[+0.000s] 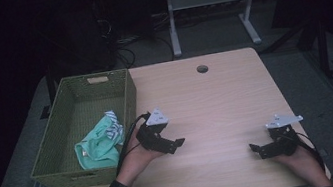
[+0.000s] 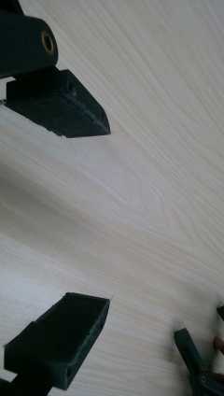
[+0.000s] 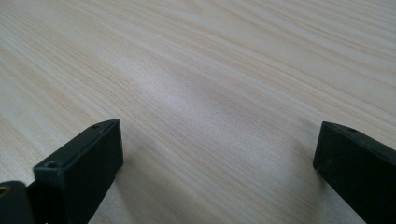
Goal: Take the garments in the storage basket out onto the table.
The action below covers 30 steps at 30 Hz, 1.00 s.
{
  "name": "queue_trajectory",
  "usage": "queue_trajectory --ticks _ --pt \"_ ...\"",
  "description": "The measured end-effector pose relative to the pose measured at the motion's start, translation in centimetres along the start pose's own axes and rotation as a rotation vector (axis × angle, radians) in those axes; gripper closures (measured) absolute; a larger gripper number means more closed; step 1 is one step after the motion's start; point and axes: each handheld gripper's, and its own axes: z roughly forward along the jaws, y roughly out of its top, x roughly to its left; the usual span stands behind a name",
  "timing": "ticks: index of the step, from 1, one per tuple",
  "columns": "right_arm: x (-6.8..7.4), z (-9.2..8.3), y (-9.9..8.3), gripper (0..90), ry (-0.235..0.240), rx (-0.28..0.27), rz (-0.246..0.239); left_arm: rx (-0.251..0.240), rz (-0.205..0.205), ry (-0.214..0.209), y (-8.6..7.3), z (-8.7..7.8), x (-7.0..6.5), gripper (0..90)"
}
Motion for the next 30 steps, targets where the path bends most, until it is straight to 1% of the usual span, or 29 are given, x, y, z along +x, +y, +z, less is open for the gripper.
queue_trajectory --ticks 2,10,11,15,20,22,24,25,30 --pt "0.0 0.0 0.0 1.3 0.0 0.0 0.001 -0.001 0.007 -0.001 0.1 -0.1 0.1 13.3" --pt "0.0 0.0 0.0 1.3 0.0 0.0 0.0 -0.009 -0.003 -0.014 0.5 -0.5 0.2 13.3" --pt "0.0 0.0 0.0 1.3 0.0 0.0 0.002 -0.005 0.003 -0.016 0.5 -0.6 0.2 13.3" --pt "0.0 0.0 0.0 1.3 0.0 0.0 0.0 -0.002 0.007 -0.029 0.6 -0.7 0.3 13.3" --pt "0.0 0.0 0.0 1.3 0.0 0.0 0.001 -0.01 0.006 -0.035 0.8 -0.8 0.3 13.3" --pt "0.0 0.0 0.0 1.3 0.0 0.0 0.0 -0.01 0.012 -0.036 1.0 -1.0 0.5 13.3" --pt "0.0 0.0 0.0 1.3 0.0 0.0 0.001 -0.023 0.011 -0.032 1.3 -1.4 0.7 13.4" --pt "0.0 0.0 0.0 1.3 0.0 0.0 0.0 -0.029 0.002 -0.032 1.4 -1.5 0.7 13.4" --pt "0.0 0.0 0.0 1.3 0.0 0.0 0.0 -0.036 -0.005 -0.029 1.6 -1.9 1.0 13.4"
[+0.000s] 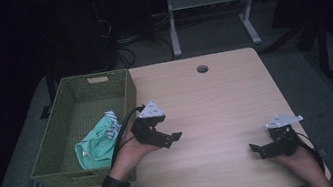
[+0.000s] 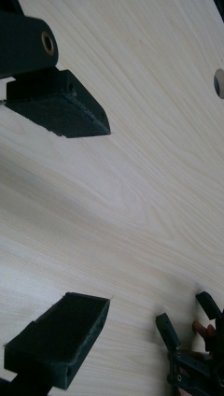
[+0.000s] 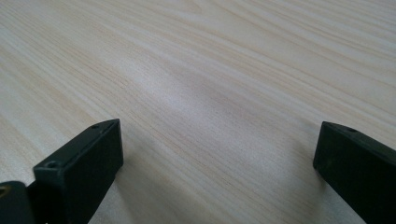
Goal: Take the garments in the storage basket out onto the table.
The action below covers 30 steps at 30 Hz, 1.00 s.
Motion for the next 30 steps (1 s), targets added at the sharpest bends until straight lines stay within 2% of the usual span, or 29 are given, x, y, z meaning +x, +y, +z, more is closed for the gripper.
queue_trajectory --ticks 8,13,30 --pt "0.0 0.0 0.0 1.3 0.0 0.001 -0.001 0.003 0.003 -0.009 0.5 -0.6 0.3 13.5" --pt "0.0 0.0 0.0 1.3 0.0 0.0 0.0 0.003 0.022 -0.006 0.9 -1.6 0.6 13.5" --pt "0.0 0.0 0.0 1.3 0.0 -0.001 0.001 -0.026 -0.004 0.028 0.6 -3.8 1.8 13.6"
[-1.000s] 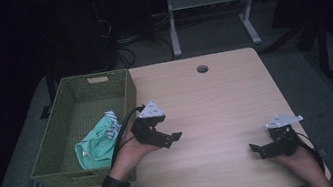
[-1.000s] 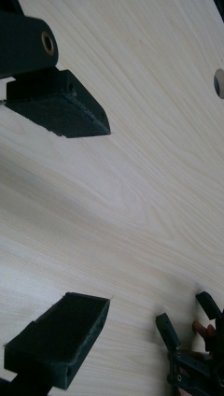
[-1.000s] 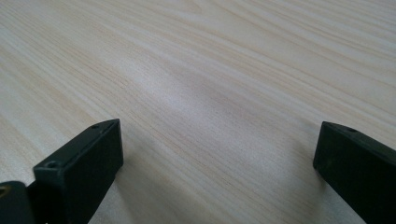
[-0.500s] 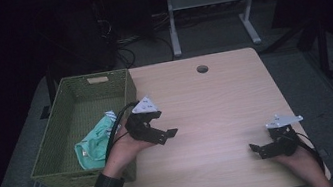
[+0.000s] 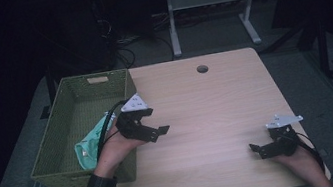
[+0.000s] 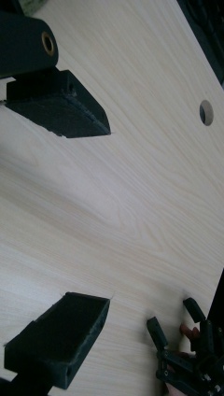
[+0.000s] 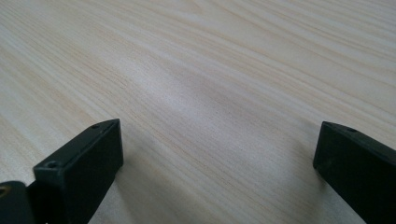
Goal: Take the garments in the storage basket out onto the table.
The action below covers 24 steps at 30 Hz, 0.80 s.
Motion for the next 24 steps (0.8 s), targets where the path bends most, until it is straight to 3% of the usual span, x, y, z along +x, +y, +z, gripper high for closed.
queue_trajectory --ticks 24 --pt "0.0 0.0 0.0 1.3 0.0 0.0 0.001 -0.031 -0.041 0.051 -0.9 -3.0 2.0 13.7"
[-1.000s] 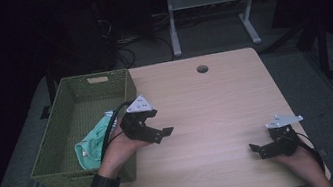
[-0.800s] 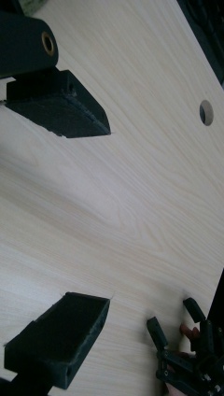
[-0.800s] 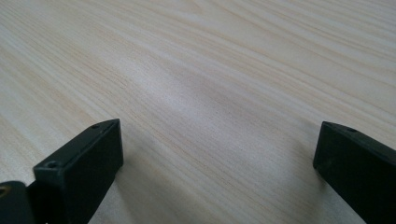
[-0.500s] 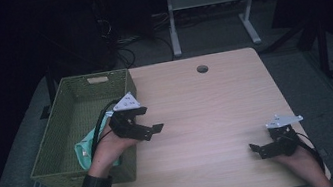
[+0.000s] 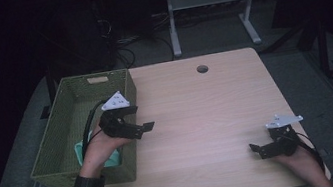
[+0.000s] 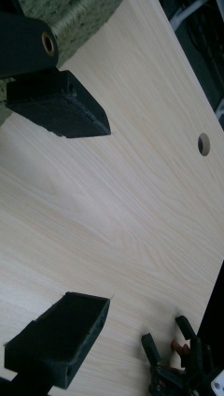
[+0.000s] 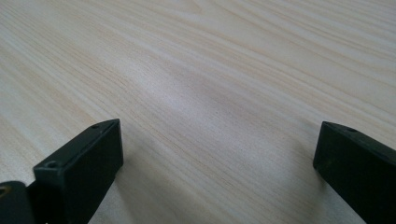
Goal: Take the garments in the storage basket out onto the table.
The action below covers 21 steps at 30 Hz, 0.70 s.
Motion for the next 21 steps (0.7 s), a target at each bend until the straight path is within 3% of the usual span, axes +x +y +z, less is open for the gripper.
queue_trajectory --ticks 21 --pt "0.0 0.0 0.0 1.3 0.0 0.0 -0.001 0.004 -0.033 0.046 -1.4 -1.9 1.8 13.9"
